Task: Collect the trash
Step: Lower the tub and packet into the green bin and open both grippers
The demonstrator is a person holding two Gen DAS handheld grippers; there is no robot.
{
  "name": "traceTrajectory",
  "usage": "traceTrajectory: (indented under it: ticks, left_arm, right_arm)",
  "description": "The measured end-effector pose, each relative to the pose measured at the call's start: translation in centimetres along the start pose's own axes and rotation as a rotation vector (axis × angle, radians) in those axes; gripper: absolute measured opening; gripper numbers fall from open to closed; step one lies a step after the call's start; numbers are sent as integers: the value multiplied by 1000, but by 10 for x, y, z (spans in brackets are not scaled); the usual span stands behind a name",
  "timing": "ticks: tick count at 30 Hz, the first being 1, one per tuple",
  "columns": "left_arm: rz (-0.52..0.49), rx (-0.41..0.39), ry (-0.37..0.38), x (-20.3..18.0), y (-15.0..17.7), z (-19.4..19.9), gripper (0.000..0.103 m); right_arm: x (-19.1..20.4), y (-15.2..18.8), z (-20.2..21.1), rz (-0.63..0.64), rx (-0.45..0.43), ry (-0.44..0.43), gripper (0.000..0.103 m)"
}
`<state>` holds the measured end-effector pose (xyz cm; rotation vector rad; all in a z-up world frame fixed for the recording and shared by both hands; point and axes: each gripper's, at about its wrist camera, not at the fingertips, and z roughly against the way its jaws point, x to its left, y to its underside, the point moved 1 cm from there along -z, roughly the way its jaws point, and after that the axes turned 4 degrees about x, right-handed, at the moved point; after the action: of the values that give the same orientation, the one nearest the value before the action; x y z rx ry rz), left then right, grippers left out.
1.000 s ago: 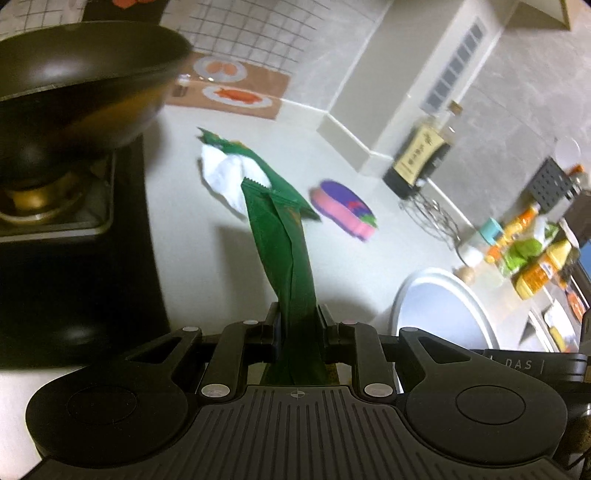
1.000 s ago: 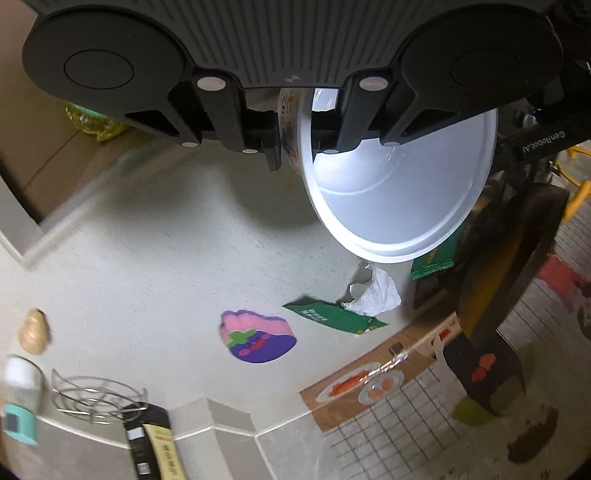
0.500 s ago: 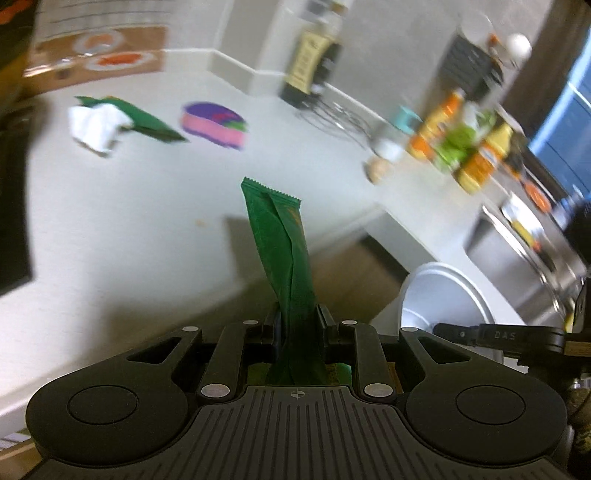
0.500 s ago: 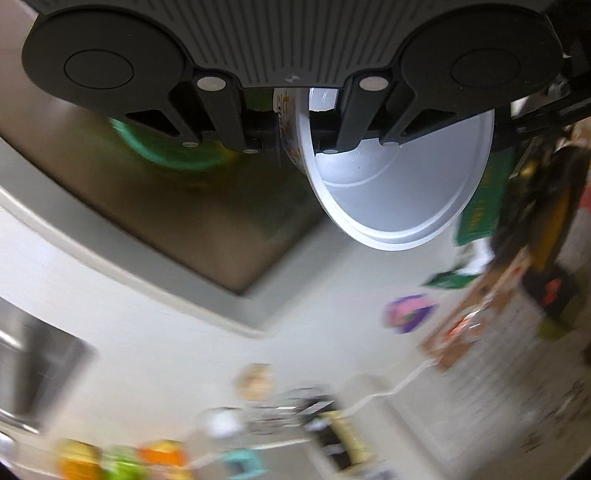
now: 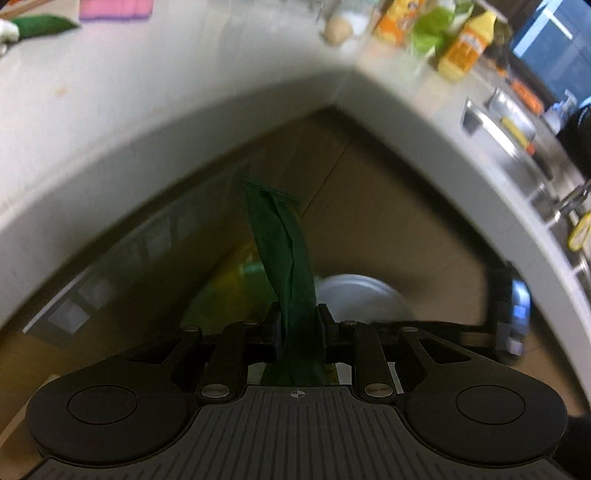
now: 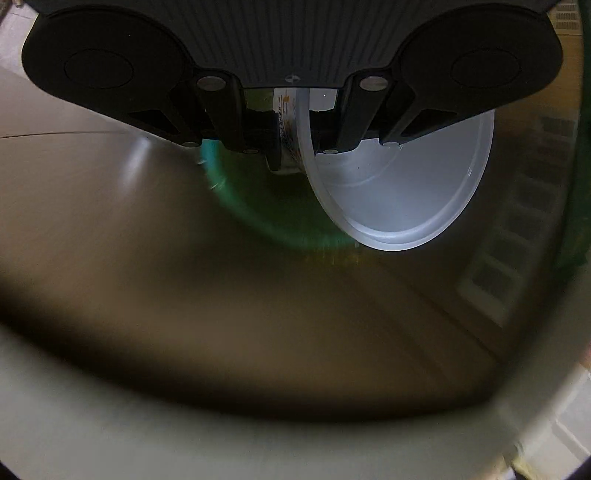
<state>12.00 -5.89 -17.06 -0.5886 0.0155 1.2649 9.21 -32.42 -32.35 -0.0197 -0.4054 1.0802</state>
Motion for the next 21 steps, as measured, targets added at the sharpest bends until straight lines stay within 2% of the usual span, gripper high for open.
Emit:
traceTrajectory:
  ticks: [4, 5, 8, 12, 15, 19, 20, 21]
  left_arm:
    - [-3, 25, -14, 12, 13, -8, 23]
    - [-2, 32, -16, 15, 16, -9, 23]
    - [-6, 59, -22, 22, 21, -14, 23]
    - [1, 85, -9, 25, 26, -28, 23]
    - [9, 108, 5, 23, 25, -43, 23]
    - [9, 117, 23, 18, 23, -54, 23]
    - [6, 119, 27, 16, 22, -56, 23]
    - [1, 123, 31, 15, 22, -58, 23]
  right_arm:
    - [13, 5, -82, 38, 72, -31, 11]
    - [14, 8, -103, 47, 114, -3, 13]
    - [7, 20, -133, 9, 187, 76, 30]
    - [2, 42, -98, 12, 130, 77, 41]
    - [-18, 58, -64, 14, 79, 87, 47]
    - [-35, 59, -44, 21, 4, 82, 47]
    - [-36, 56, -44, 22, -5, 71, 44]
    - [-35, 52, -47, 19, -9, 44, 33]
